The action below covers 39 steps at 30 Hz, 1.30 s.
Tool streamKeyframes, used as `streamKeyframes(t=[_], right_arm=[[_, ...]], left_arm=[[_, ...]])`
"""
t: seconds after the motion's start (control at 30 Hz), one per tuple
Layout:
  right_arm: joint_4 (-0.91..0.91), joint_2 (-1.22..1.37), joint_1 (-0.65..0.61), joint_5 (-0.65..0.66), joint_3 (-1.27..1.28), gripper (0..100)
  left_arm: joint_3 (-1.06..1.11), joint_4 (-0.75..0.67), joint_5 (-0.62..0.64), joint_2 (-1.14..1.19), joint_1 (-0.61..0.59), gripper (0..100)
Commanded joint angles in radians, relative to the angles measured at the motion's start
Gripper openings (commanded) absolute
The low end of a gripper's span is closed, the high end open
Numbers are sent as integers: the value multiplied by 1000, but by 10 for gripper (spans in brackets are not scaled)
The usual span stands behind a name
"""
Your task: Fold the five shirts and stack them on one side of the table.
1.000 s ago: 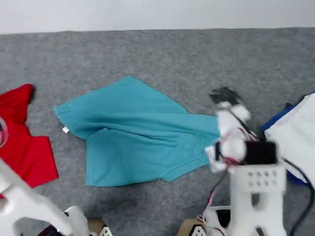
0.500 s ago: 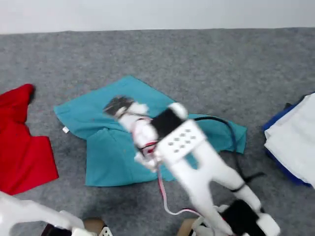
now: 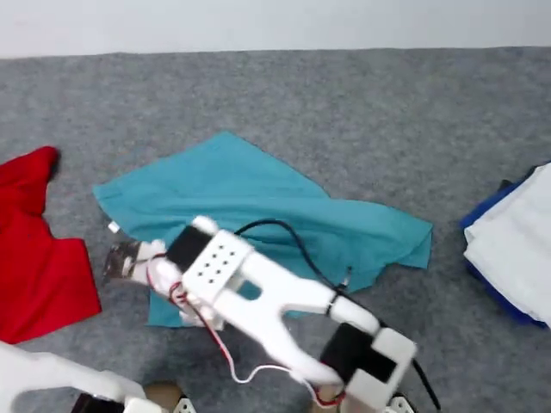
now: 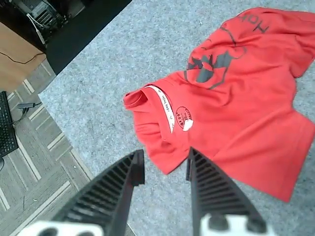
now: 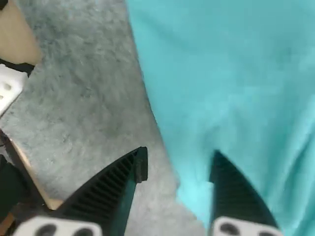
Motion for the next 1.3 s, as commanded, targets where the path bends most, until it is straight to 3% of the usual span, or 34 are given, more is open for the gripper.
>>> streamKeyframes(t=[0.0, 0.67, 1.27], right_arm=[[-45, 44, -31, 38, -106, 243], [-53, 473, -122, 52, -597, 243], [-122, 559, -159, 48, -620, 243]], left_arm=[[-5, 18, -8, -25, -5, 145], [-7, 18, -8, -25, -3, 145], [-10, 18, -106, -25, -3, 145]])
